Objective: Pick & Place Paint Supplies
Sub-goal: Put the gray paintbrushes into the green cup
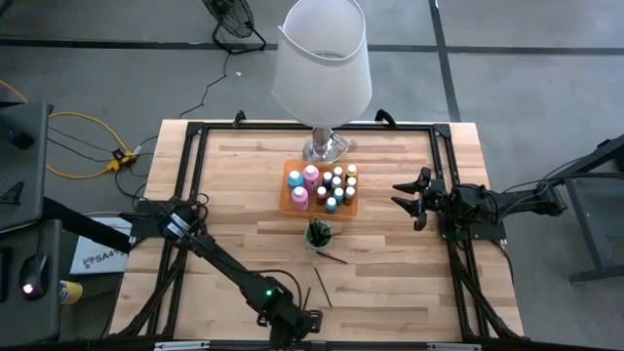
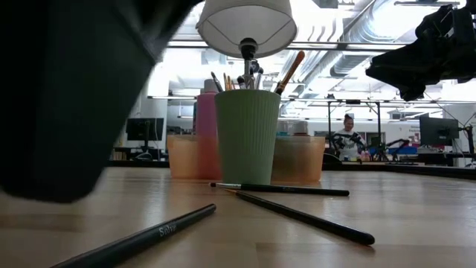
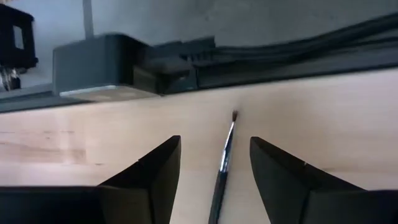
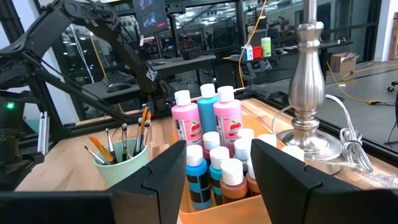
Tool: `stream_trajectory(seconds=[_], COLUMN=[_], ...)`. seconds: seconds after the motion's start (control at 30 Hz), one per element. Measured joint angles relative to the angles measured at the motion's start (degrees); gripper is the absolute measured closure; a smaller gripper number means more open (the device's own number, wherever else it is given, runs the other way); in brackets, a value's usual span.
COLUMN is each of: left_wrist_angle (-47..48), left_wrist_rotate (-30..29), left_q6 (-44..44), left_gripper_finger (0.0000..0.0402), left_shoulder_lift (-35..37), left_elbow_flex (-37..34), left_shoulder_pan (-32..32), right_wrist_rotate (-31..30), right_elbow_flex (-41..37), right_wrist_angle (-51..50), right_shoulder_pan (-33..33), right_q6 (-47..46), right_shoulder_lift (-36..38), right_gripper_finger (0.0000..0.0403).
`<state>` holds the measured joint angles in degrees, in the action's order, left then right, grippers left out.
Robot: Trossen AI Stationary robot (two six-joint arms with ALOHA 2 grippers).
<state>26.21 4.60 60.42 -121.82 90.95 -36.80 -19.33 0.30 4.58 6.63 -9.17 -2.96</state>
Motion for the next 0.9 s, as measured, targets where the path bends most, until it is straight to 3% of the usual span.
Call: stream_trajectory(seconds=[0.23, 0.47, 0.9], left_wrist_angle=[5.05, 10.3, 10.28], left_wrist_rotate=[-0.47, -0.75, -2.24], left_q6=[0.94, 3.97, 3.9], left_gripper_finger=[0.0215, 0.0215, 0.0215], left_shoulder_lift=[-4.13, -4.27, -4.55], left_elbow_flex=[6.58, 6.68, 6.72], left_shoulder_pan=[0.0, 0.0, -1.51], right_wrist_rotate=[0.0, -0.02, -0.02], right_elbow_flex=[0.0, 0.01, 0.0], right_wrist_angle=[0.0, -0.02, 0.0], right_shoulder_pan=[0.0, -0.02, -0.01], right_q6=[0.0, 0.0, 0.0], right_shoulder_lift=[0.02, 0.0, 0.0], right_gripper_finger=[0.0229, 0.0229, 0.0229])
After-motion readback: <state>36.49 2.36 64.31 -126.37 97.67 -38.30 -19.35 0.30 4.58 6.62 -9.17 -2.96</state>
